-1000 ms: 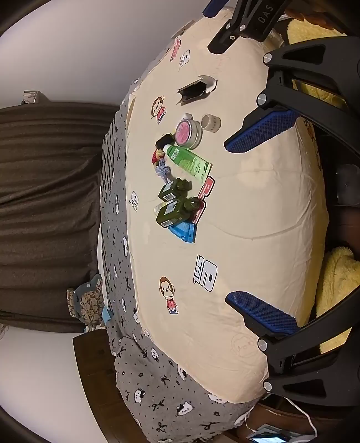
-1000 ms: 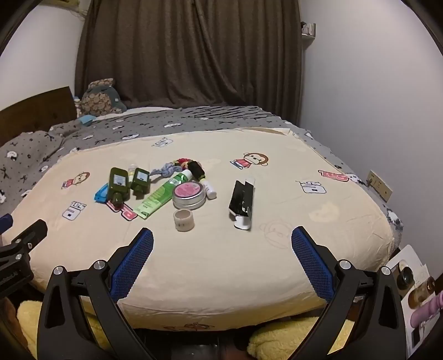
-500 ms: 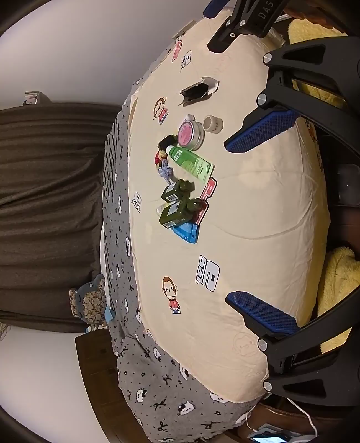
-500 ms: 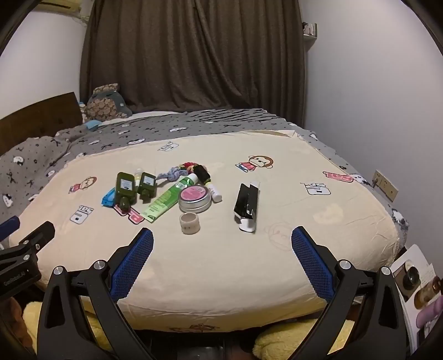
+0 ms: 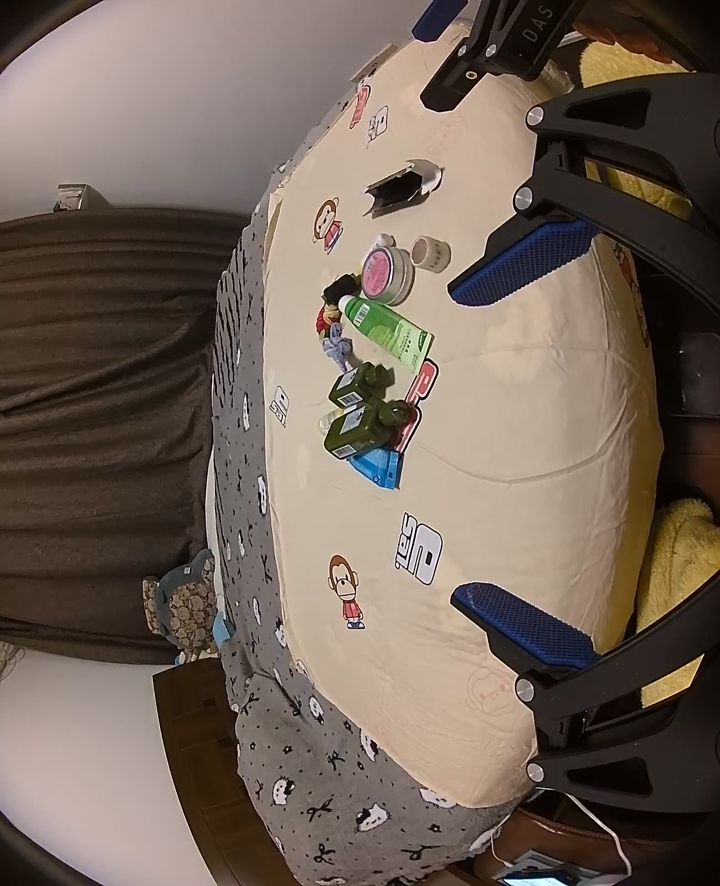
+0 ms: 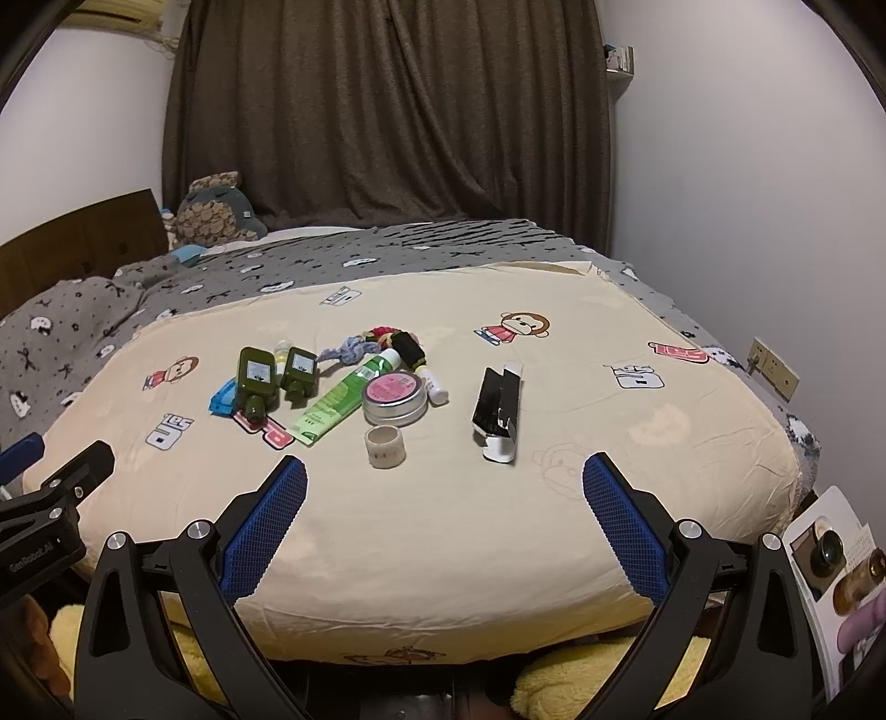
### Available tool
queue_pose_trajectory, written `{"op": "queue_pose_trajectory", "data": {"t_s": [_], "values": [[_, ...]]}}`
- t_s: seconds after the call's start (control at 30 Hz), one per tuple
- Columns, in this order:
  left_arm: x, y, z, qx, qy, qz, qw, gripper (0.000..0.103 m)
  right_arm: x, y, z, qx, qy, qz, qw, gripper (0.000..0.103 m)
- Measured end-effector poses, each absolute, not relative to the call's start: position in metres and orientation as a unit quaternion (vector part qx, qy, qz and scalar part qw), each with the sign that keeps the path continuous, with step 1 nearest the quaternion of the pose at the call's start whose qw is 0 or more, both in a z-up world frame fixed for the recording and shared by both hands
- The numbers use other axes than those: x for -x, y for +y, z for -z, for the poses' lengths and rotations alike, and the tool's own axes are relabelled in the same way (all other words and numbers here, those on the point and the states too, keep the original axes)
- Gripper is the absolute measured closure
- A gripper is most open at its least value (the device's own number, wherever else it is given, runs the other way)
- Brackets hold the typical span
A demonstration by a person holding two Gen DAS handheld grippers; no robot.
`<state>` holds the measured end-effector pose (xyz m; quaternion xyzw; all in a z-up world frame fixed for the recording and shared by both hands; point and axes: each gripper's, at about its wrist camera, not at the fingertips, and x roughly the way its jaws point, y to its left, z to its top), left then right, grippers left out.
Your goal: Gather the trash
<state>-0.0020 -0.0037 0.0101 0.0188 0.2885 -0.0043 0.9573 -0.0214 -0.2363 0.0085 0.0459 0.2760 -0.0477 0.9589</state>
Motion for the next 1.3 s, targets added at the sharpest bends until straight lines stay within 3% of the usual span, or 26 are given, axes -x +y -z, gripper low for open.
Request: {"op": "queue_pose_trajectory", "data": {"t_s": [1.3], "values": [[-0.0048, -0.0093, -0.0074, -0.014, 0.286, 0.017, 0.958, 0.008, 0.0222, -0.2411, -0.0049, -0.059, 0.265, 0.053, 0.961, 0.003]]}}
